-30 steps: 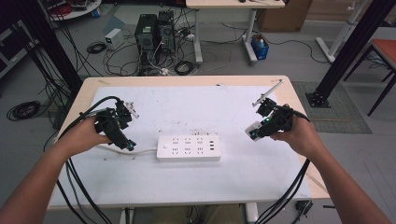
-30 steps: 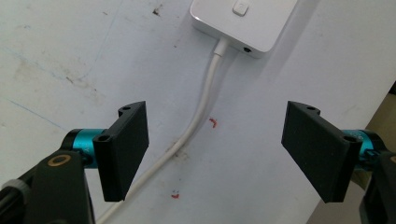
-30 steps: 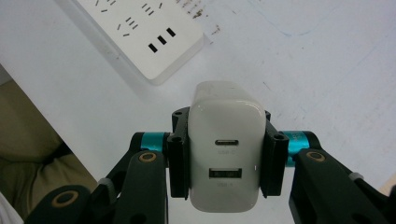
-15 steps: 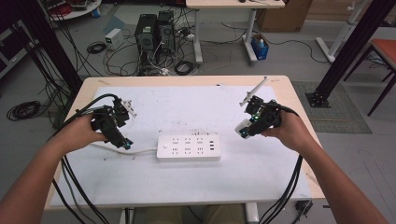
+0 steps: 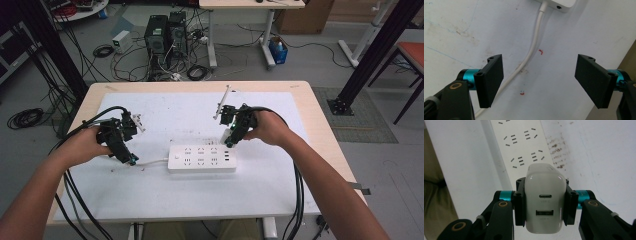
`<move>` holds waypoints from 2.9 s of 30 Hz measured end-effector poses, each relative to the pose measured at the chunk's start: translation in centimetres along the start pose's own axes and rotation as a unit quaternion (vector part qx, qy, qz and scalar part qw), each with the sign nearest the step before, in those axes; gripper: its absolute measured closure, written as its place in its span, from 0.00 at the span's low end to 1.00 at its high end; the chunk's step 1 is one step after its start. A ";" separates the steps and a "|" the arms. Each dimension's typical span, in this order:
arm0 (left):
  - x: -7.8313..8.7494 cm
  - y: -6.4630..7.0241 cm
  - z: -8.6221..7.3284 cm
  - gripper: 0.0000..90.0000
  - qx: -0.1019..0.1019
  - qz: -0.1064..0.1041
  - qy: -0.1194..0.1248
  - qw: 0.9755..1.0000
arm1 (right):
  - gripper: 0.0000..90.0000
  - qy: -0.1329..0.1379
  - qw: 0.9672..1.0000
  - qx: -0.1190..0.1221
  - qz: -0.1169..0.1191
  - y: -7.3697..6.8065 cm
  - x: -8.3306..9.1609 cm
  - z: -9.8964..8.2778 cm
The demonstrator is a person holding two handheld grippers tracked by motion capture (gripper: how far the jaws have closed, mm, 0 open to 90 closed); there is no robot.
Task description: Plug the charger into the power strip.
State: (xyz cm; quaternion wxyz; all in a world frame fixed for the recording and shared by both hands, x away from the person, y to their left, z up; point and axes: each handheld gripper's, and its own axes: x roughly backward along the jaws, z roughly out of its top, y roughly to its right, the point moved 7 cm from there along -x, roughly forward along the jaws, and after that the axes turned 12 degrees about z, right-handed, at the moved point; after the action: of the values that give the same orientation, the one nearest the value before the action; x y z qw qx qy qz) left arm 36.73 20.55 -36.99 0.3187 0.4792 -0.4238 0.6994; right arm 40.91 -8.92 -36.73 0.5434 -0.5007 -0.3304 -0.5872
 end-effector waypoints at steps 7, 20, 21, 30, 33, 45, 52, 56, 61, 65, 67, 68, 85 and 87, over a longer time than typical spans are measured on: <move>-0.3 -0.2 0.0 0.26 -0.012 0.002 -0.003 1.000 | 0.69 -0.024 0.999 0.034 0.005 0.3 -2.1 1.7; -0.7 -0.2 0.1 0.26 -0.025 0.005 -0.014 1.000 | 0.69 -0.085 0.992 0.093 0.010 0.7 -6.0 3.3; -0.7 -0.2 0.1 0.26 -0.026 0.006 -0.015 1.000 | 0.69 -0.090 0.991 0.095 0.010 0.7 -6.2 3.2; -0.9 0.0 0.3 0.26 -0.028 0.006 -0.017 0.999 | 0.69 -0.102 0.988 0.111 0.008 0.8 -6.9 3.2; -1.0 0.1 0.4 0.26 -0.029 0.002 -0.018 0.999 | 0.69 -0.106 0.989 0.105 0.005 0.8 -6.9 3.3; -1.3 -0.1 0.2 0.26 -0.022 -0.001 -0.019 1.000 | 0.70 -0.123 0.985 0.121 0.005 0.9 -7.8 3.4; -1.7 -0.1 -0.2 0.26 -0.018 -0.004 -0.019 1.000 | 0.70 -0.118 0.987 0.112 0.003 0.9 -7.8 3.3; -1.7 0.0 -0.3 0.26 -0.015 -0.005 -0.021 1.000 | 0.70 -0.108 0.989 0.093 0.038 1.6 -7.7 3.3; -1.6 0.0 0.0 0.26 -0.019 -0.005 -0.019 1.000 | 0.70 -0.111 0.988 0.104 0.025 1.3 -7.9 3.3; -1.8 0.1 0.1 0.26 -0.022 -0.005 -0.018 1.000 | 0.70 -0.125 0.984 0.129 -0.012 0.6 -8.2 3.3; -1.8 0.0 0.0 0.26 -0.023 -0.005 -0.021 0.999 | 0.70 -0.125 0.984 0.128 -0.006 0.7 -8.2 3.4; -1.9 0.0 0.0 0.26 -0.020 -0.006 -0.021 1.000 | 0.70 -0.125 0.984 0.128 -0.002 0.8 -8.2 3.4; -1.8 -0.1 0.0 0.26 -0.018 -0.002 -0.016 1.000 | 0.69 -0.116 0.984 0.131 0.006 1.0 -8.3 3.4; -1.8 0.0 0.1 0.26 -0.018 -0.003 -0.015 1.000 | 0.69 -0.108 0.986 0.129 0.000 0.9 -8.3 3.2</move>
State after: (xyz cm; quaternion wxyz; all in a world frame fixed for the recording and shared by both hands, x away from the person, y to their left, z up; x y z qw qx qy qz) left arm 37.37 20.42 -38.66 0.3231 0.4847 -0.4400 0.6834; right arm 41.72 -3.50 -43.84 0.5645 -0.4866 -0.4607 -0.4819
